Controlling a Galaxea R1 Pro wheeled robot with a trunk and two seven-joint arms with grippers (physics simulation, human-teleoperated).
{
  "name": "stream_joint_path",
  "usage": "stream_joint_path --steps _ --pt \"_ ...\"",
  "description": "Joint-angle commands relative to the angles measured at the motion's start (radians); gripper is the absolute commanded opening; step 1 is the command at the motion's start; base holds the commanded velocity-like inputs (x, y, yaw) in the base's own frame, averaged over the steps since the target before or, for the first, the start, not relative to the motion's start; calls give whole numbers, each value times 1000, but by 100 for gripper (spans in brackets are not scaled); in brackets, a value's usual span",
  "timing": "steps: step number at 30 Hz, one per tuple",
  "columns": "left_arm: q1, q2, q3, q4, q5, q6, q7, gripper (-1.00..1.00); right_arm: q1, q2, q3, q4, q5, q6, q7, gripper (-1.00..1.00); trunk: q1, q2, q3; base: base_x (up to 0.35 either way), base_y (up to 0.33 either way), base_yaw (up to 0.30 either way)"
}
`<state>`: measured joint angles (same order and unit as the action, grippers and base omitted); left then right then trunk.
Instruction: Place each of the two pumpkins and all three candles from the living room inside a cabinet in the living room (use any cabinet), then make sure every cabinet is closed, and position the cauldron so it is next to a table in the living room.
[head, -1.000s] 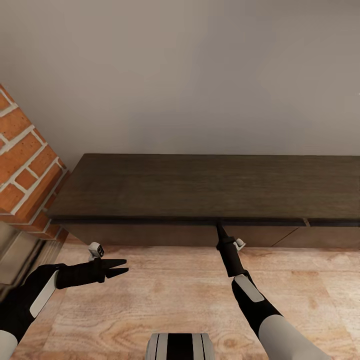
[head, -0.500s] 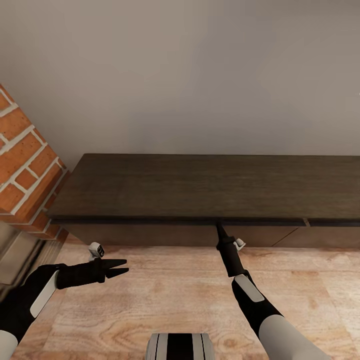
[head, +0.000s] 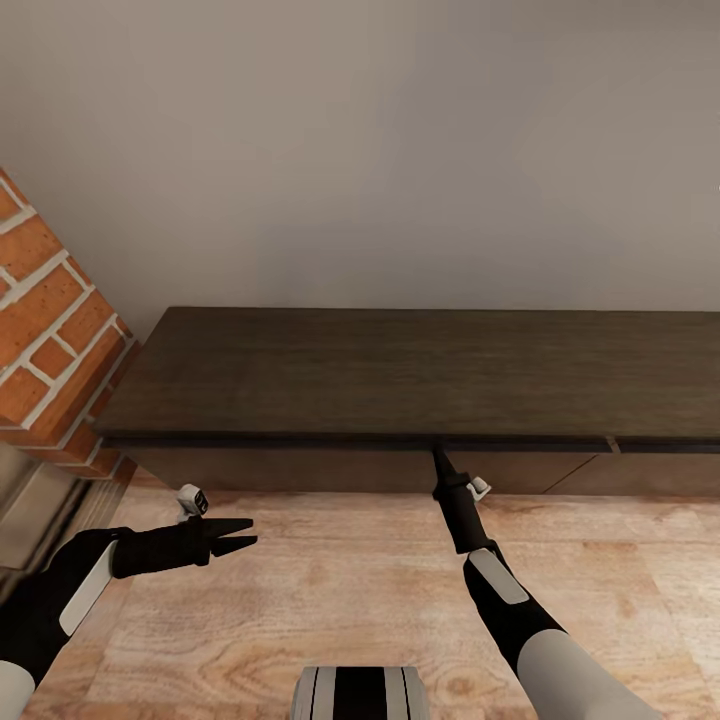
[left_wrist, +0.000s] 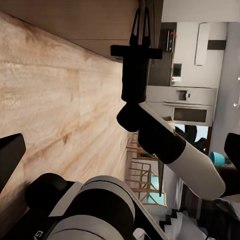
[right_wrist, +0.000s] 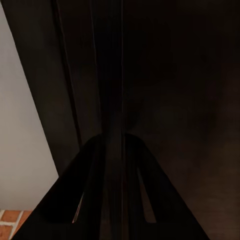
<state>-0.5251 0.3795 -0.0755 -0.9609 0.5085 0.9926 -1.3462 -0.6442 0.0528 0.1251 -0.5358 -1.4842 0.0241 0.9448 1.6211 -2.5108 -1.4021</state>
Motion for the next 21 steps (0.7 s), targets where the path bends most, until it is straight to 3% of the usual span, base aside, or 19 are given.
stream_joint_path --steps 1,21 --pt "-1 1 -3 0 4 9 -2 100 0 1 10 12 -5 4 -76 -100 0 0 -1 -6 0 0" --pt "0 1 -3 0 4 9 -2 100 0 1 11 11 -5 3 -68 -100 0 0 -1 -62 0 0"
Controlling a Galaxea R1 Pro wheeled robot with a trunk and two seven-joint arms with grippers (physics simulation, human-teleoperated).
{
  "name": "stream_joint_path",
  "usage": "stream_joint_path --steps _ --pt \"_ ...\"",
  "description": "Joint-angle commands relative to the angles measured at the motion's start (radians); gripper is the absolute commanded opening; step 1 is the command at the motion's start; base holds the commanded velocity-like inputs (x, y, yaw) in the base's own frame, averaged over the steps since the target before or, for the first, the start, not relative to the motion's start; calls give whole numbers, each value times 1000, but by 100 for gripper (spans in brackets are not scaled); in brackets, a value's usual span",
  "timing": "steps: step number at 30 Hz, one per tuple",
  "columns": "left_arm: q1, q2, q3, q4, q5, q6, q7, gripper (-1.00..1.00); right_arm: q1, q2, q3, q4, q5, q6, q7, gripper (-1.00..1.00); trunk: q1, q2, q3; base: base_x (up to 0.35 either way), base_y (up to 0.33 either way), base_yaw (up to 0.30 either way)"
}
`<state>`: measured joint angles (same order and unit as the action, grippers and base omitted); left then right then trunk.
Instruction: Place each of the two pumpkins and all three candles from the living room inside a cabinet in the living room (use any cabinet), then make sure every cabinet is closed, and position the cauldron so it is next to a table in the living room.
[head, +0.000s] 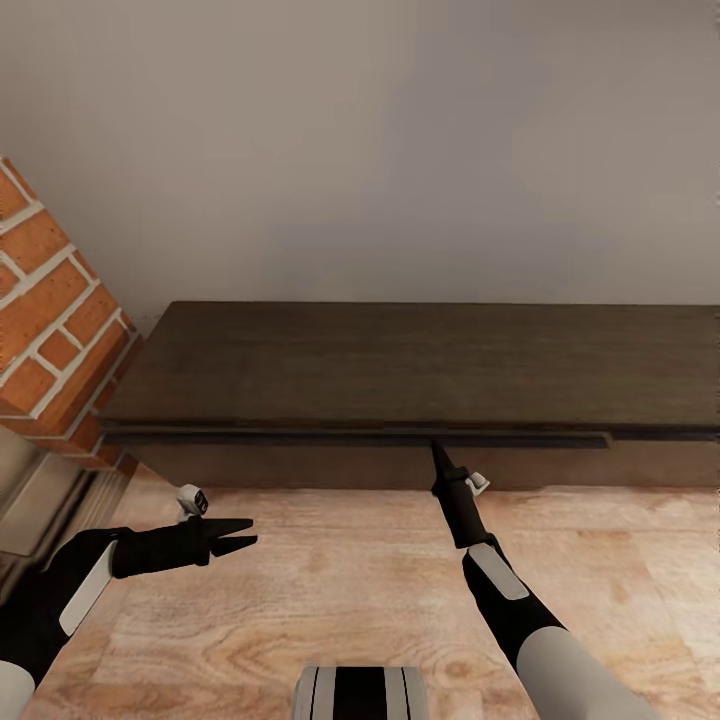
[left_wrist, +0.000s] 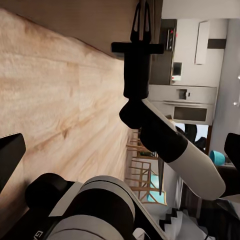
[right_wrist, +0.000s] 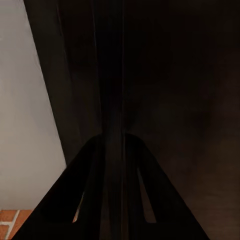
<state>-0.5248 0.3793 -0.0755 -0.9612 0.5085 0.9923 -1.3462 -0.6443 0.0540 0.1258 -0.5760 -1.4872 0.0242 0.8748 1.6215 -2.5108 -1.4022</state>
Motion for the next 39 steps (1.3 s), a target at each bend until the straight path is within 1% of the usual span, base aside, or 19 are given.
stream_joint_path --steps 1,12,28,39 --pt "-1 1 -3 0 4 9 -2 100 0 -1 10 51 -2 3 2 -100 0 0 -1 -152 0 0" --pt "-1 0 -4 0 4 9 -2 100 0 -2 9 51 -2 2 6 -100 0 0 -1 -73 0 0" --pt "0 0 -4 -1 3 9 -1 100 0 -4 9 43 -2 1 -6 -100 0 0 -1 -9 0 0" --pt "0 1 -3 -1 4 9 -2 100 0 -4 9 42 -2 2 -5 -100 0 0 -1 -108 0 0"
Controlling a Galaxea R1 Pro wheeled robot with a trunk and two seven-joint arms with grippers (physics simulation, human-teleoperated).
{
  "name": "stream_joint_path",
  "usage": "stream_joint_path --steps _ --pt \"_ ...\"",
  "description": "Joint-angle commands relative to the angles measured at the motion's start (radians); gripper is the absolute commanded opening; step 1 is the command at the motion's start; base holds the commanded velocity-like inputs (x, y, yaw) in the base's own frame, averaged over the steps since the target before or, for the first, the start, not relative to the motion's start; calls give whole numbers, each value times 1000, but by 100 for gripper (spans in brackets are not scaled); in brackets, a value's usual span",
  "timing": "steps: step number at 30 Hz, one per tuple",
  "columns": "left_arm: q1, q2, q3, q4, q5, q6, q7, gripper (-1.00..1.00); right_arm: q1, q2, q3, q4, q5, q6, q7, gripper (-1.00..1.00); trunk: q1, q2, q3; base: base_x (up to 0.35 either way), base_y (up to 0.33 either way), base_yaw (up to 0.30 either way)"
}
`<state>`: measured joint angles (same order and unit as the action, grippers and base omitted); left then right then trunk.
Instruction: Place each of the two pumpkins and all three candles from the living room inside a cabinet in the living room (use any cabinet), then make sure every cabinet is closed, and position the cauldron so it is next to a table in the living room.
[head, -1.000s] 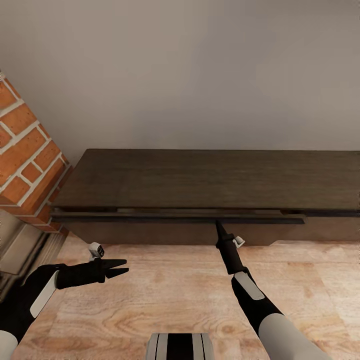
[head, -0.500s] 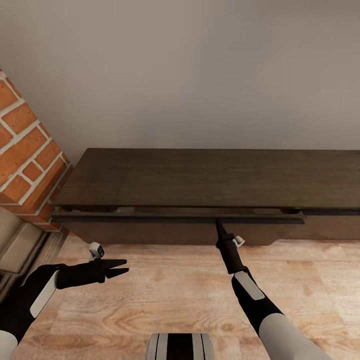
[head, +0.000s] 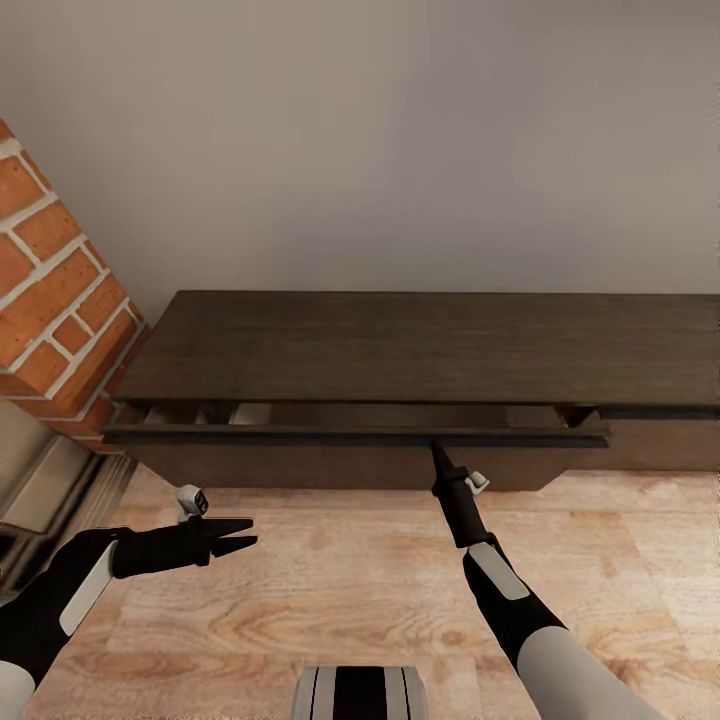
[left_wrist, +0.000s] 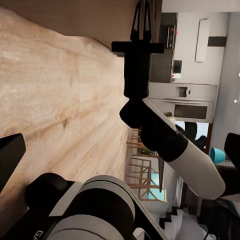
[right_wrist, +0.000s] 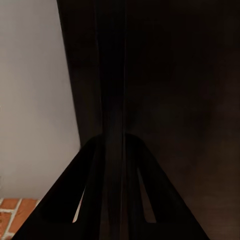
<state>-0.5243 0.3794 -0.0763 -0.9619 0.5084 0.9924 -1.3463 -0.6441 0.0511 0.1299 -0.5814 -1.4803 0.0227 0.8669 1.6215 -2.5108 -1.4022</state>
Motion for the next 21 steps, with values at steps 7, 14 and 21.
stream_joint_path --steps 7,14,21 --pt "0 1 -2 0 4 9 -2 100 0 0 6 48 -9 3 3 -100 0 0 -1 -120 0 0" --pt "0 1 -2 0 4 9 -1 100 0 0 6 48 -9 4 3 -100 0 0 -1 -94 0 0" --pt "0 0 -3 0 3 9 -1 100 0 0 6 49 -9 5 1 -100 0 0 -1 -120 0 0"
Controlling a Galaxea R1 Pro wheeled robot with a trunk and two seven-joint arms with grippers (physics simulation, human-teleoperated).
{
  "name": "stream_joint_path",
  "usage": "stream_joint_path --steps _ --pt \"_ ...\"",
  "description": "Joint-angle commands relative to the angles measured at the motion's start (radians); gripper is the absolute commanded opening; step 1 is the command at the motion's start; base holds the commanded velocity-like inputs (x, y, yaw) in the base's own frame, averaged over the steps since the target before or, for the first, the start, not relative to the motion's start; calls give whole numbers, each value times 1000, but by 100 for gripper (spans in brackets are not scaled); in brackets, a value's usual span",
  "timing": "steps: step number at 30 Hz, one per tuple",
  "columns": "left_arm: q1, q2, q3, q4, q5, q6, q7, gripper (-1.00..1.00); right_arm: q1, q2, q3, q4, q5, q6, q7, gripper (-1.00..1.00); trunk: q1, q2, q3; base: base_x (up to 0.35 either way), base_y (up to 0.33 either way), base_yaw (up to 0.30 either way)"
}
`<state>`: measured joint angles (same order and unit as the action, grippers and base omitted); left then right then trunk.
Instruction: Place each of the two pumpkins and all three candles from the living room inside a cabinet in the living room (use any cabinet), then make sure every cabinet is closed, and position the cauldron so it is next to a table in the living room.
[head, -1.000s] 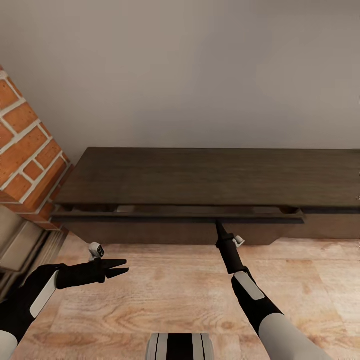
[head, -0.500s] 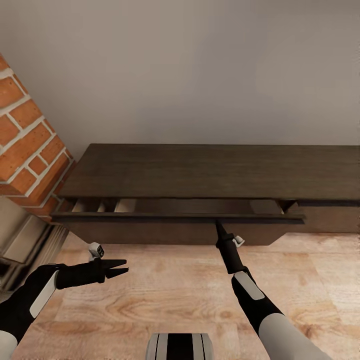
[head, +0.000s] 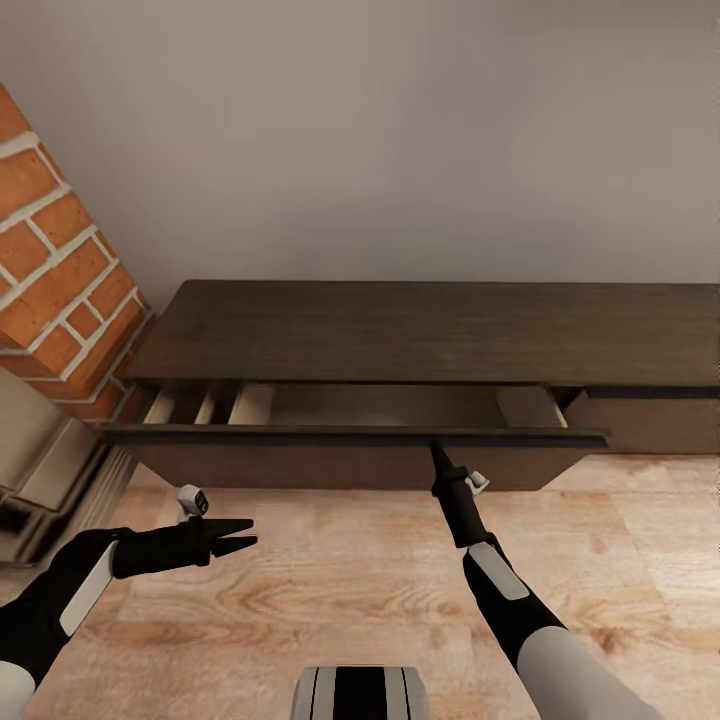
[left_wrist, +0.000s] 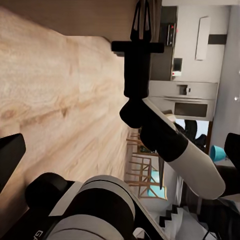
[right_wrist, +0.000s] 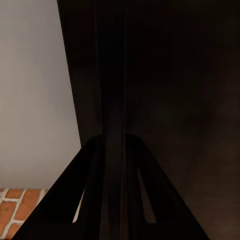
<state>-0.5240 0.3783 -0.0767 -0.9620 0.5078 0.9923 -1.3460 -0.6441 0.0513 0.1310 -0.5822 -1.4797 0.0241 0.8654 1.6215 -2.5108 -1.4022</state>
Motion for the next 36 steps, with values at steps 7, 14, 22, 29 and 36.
stream_joint_path --steps 7,14,22,29,36 --pt "-1 1 -3 0 4 8 -2 100 0 -1 5 50 -10 4 4 -100 0 0 -1 -73 0 0" --pt "-1 1 -3 0 3 9 -1 100 0 0 5 50 -10 4 4 -100 0 0 -1 -60 0 0" --pt "-1 2 -2 0 4 9 -2 100 0 -1 5 51 -10 4 3 -100 0 0 -1 -74 2 0" --pt "-1 2 -2 0 3 9 -1 100 0 -1 5 51 -10 4 4 -100 0 0 -1 -61 2 0" --pt "-1 2 -2 0 3 8 -2 100 0 -1 5 51 -10 4 5 -100 0 0 -1 -136 0 0"
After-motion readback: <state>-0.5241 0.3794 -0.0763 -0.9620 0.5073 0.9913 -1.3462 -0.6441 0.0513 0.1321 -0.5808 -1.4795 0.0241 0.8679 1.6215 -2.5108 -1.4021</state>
